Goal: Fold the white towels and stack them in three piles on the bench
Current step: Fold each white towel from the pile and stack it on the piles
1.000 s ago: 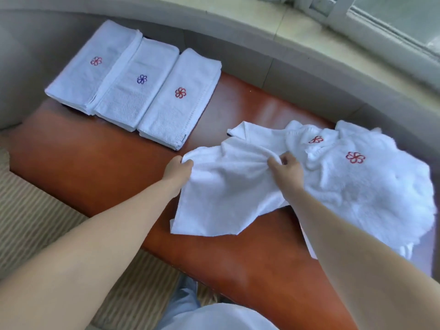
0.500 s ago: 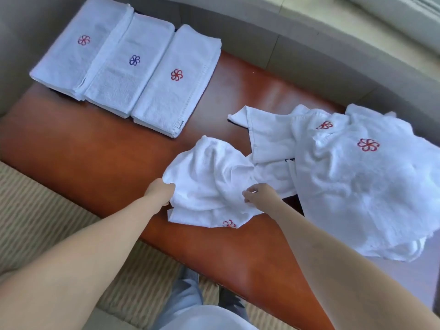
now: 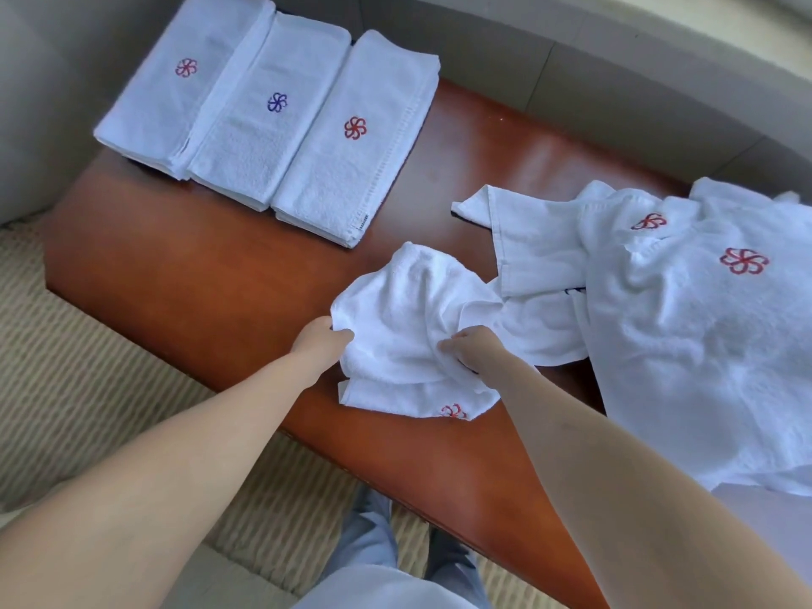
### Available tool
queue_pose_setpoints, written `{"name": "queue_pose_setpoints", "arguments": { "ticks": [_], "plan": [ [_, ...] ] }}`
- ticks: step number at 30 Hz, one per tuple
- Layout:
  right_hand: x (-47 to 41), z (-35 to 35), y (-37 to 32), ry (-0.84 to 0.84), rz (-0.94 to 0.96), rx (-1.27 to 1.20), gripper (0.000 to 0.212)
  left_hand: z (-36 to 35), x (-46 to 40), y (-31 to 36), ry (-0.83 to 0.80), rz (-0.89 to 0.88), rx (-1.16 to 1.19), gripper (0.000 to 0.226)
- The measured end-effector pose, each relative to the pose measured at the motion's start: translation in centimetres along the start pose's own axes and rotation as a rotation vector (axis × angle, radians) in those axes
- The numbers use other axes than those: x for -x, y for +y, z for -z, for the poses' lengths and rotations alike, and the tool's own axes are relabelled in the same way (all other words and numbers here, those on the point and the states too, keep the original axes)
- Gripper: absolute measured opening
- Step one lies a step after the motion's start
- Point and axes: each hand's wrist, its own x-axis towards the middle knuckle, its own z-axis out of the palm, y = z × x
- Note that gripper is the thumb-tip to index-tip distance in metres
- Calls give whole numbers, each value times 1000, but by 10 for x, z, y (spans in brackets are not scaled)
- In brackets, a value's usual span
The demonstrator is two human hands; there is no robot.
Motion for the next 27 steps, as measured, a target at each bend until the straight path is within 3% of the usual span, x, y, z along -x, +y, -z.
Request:
{"name": "queue_pose_setpoints", "arguments": {
  "ticks": [3, 4, 6, 9, 12, 14, 17, 23, 27],
  "plan": [
    [5, 5, -4, 5, -60, -273, 5, 2, 2, 1, -18, -10, 19, 26],
    [5, 5, -3, 9, -45, -306, 8, 3, 3, 2, -15, -14, 18, 26],
    [3, 1, 0, -12, 37, -258, 16, 4, 5, 4, -9, -22, 7, 26],
    [-2, -9, 5, 11, 164, -34, 9, 3, 3, 3, -17, -28, 3, 26],
    [-1, -10, 6, 129, 153, 120, 32, 4, 4, 0, -27, -38, 13, 27],
    [6, 4, 6, 189, 125, 103, 33, 7, 9, 2, -26, -51, 39, 24],
    [30, 48, -2, 299, 183, -90, 19, 20, 24, 23, -5, -67, 167, 22],
    [107, 161, -46, 440, 276, -380, 17, 65, 75, 105, 45, -194, 457, 35],
    [154, 224, -76, 368, 366, -702, 7, 106, 114, 165, 32, -328, 611, 9]
  ]
}}
